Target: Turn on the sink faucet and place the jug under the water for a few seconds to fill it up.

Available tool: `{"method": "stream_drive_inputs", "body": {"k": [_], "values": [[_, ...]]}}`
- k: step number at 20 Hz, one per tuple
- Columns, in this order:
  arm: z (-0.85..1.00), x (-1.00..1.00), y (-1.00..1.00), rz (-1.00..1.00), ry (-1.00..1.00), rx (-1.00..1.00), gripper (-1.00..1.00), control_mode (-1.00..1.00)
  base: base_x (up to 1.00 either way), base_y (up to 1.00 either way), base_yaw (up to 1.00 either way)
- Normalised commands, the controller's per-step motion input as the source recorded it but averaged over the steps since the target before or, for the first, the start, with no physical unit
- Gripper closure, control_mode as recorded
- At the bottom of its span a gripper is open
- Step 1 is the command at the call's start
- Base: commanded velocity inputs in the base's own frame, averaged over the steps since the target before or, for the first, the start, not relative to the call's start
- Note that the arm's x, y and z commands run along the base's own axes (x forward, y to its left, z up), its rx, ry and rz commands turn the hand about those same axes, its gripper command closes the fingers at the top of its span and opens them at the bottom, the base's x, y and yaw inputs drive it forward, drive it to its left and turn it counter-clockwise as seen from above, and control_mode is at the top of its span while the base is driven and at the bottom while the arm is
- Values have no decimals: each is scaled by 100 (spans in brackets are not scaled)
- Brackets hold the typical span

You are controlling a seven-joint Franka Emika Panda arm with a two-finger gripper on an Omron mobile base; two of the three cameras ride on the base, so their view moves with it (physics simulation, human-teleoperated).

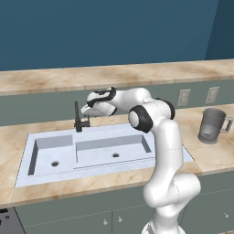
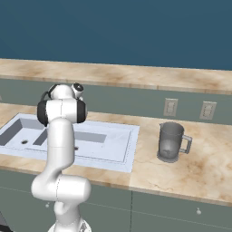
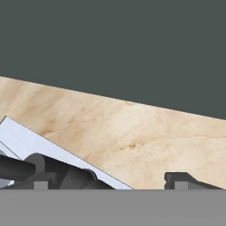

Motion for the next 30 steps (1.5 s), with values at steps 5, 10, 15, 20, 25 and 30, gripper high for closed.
{"method": "stream_drive_inputs", "body": {"k": [5,10,15,20,25,30], "values": [[0,1,0,0,0,0,100,-100,0,0,0],[0,0,0,0,0,0,100,-100,0,0,0],[0,0,0,0,0,0,100,-100,0,0,0],[0,0,-12,0,0,0,100,-100,0,0,0],[0,0,-33,0,0,0,100,-100,0,0,0],[0,0,-46,0,0,0,100,-100,0,0,0]]}}
